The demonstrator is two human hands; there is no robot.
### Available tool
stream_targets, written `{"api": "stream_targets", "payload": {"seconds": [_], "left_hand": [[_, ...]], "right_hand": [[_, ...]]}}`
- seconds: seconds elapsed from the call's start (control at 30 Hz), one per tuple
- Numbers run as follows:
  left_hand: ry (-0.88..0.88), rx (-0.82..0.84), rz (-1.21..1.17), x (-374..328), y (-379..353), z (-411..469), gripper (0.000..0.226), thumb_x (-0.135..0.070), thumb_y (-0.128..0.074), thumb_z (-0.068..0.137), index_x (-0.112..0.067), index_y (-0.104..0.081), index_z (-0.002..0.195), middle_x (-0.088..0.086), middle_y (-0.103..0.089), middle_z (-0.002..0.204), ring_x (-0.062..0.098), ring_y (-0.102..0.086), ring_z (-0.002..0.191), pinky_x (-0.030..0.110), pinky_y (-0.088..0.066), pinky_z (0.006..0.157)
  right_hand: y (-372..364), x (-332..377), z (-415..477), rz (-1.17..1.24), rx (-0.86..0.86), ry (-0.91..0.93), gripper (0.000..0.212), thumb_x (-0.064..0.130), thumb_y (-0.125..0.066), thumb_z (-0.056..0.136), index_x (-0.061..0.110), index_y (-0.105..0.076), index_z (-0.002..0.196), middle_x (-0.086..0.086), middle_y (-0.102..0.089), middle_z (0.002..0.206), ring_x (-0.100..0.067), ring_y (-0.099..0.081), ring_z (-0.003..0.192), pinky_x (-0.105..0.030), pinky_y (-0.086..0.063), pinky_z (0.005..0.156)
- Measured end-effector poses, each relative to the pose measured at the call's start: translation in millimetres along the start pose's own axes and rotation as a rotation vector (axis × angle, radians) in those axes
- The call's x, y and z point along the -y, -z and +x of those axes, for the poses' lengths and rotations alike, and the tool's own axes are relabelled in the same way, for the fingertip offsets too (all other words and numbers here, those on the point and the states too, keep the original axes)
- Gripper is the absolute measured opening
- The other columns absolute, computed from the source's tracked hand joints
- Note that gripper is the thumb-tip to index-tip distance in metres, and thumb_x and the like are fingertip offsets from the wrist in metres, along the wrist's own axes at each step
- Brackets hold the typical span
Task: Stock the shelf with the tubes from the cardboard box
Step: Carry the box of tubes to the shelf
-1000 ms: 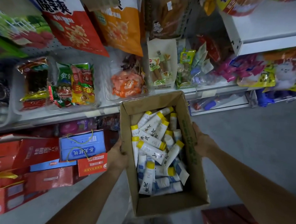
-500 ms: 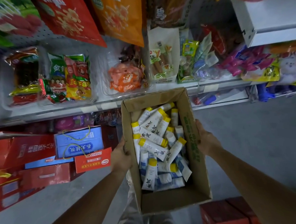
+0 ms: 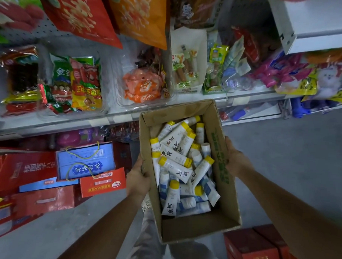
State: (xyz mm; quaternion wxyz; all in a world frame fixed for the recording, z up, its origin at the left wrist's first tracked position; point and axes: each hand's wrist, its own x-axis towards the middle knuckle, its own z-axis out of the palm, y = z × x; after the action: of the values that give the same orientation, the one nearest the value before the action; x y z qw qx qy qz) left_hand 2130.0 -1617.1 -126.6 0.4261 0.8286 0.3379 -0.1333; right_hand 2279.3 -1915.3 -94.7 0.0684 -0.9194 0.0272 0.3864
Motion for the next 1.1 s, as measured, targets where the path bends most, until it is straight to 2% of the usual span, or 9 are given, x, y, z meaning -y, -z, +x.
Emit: {"api": "stream_targets", "payload": {"seconds": [0.1, 0.2, 0.33, 0.43, 0.53, 0.63, 0.83, 1.0, 1.1], "left_hand": [[-0.032, -0.018, 0.014, -1.9, -1.3, -1.9, 0.077, 0.003, -0.057, 0.087, -0.027, -0.033, 0.153, 0.004, -0.073, 0.095, 0.009, -0.059, 0.07, 0.017, -0.045, 0.07], [-0.005, -0.055, 0.041, -3.2, -2.0, -4.5, 0.075, 0.002, -0.059, 0.087, -0.024, -0.034, 0.153, 0.012, -0.073, 0.095, 0.017, -0.06, 0.071, 0.021, -0.043, 0.069], [0.054, -0.075, 0.064, -9.1, -9.4, -12.0, 0.071, 0.001, -0.057, 0.087, -0.021, -0.038, 0.152, 0.016, -0.073, 0.103, 0.036, -0.068, 0.09, 0.026, -0.044, 0.073], [0.098, -0.125, 0.078, -10.8, -14.0, -19.1, 0.061, 0.002, -0.057, 0.085, -0.017, -0.051, 0.142, 0.014, -0.071, 0.108, 0.035, -0.066, 0.096, 0.026, -0.044, 0.075], [0.146, -0.12, 0.087, -6.4, -18.9, -27.6, 0.055, 0.001, -0.059, 0.081, -0.016, -0.058, 0.133, 0.012, -0.071, 0.109, 0.035, -0.067, 0.099, 0.033, -0.051, 0.079], [0.146, -0.15, 0.107, -7.7, -22.3, -35.1, 0.056, 0.005, -0.057, 0.081, -0.013, -0.056, 0.134, 0.015, -0.07, 0.112, 0.036, -0.065, 0.102, 0.041, -0.053, 0.084], [0.123, -0.181, 0.099, -5.3, -26.2, -46.7, 0.064, 0.007, -0.058, 0.079, -0.012, -0.05, 0.14, 0.018, -0.066, 0.119, 0.038, -0.063, 0.107, 0.039, -0.05, 0.087], [0.093, -0.15, 0.096, -3.7, -23.9, -56.4, 0.066, 0.004, -0.058, 0.082, -0.014, -0.045, 0.144, 0.016, -0.067, 0.12, 0.037, -0.064, 0.106, 0.033, -0.047, 0.083], [0.027, -0.121, 0.102, -0.8, -21.7, -64.1, 0.067, 0.001, -0.061, 0.084, -0.015, -0.041, 0.146, 0.012, -0.067, 0.121, 0.035, -0.065, 0.106, 0.031, -0.048, 0.082]], "right_hand": [[-0.4, 1.0, -1.0, 0.003, -0.004, 0.001, 0.099, -0.001, -0.05, 0.086, 0.037, 0.011, 0.153, -0.022, -0.061, 0.119, -0.033, -0.064, 0.088, -0.04, -0.055, 0.071], [1.4, -1.2, 0.5, 0.016, 0.012, 0.026, 0.094, 0.002, -0.049, 0.088, 0.037, 0.01, 0.153, -0.022, -0.06, 0.123, -0.032, -0.064, 0.089, -0.04, -0.054, 0.071], [1.3, -13.8, 7.0, 0.037, 0.025, 0.113, 0.089, 0.016, -0.05, 0.092, 0.038, 0.012, 0.151, -0.021, -0.06, 0.126, -0.038, -0.064, 0.101, -0.044, -0.054, 0.082], [2.1, -21.1, 11.7, 0.062, 0.053, 0.162, 0.09, 0.021, -0.053, 0.092, 0.037, 0.013, 0.151, -0.019, -0.058, 0.13, -0.038, -0.063, 0.105, -0.039, -0.051, 0.081], [2.4, -26.7, 11.2, 0.125, 0.075, 0.193, 0.091, 0.022, -0.054, 0.093, 0.039, 0.013, 0.151, -0.019, -0.057, 0.132, -0.038, -0.062, 0.108, -0.039, -0.051, 0.083], [0.0, -29.6, 15.5, 0.13, 0.051, 0.238, 0.093, 0.023, -0.056, 0.09, 0.041, 0.012, 0.151, -0.019, -0.062, 0.123, -0.039, -0.064, 0.1, -0.043, -0.054, 0.08], [-4.6, -32.9, 13.7, 0.217, 0.037, 0.253, 0.088, 0.028, -0.055, 0.086, 0.048, 0.005, 0.147, -0.019, -0.064, 0.114, -0.041, -0.066, 0.087, -0.052, -0.058, 0.074], [-1.5, -36.5, 7.7, 0.268, 0.059, 0.269, 0.082, 0.034, -0.062, 0.084, 0.05, -0.007, 0.143, -0.017, -0.064, 0.106, -0.038, -0.067, 0.079, -0.052, -0.06, 0.065], [0.8, -40.3, -0.9, 0.259, 0.067, 0.259, 0.083, 0.026, -0.061, 0.086, 0.045, -0.007, 0.146, -0.017, -0.063, 0.102, -0.035, -0.067, 0.079, -0.05, -0.06, 0.065]]}}
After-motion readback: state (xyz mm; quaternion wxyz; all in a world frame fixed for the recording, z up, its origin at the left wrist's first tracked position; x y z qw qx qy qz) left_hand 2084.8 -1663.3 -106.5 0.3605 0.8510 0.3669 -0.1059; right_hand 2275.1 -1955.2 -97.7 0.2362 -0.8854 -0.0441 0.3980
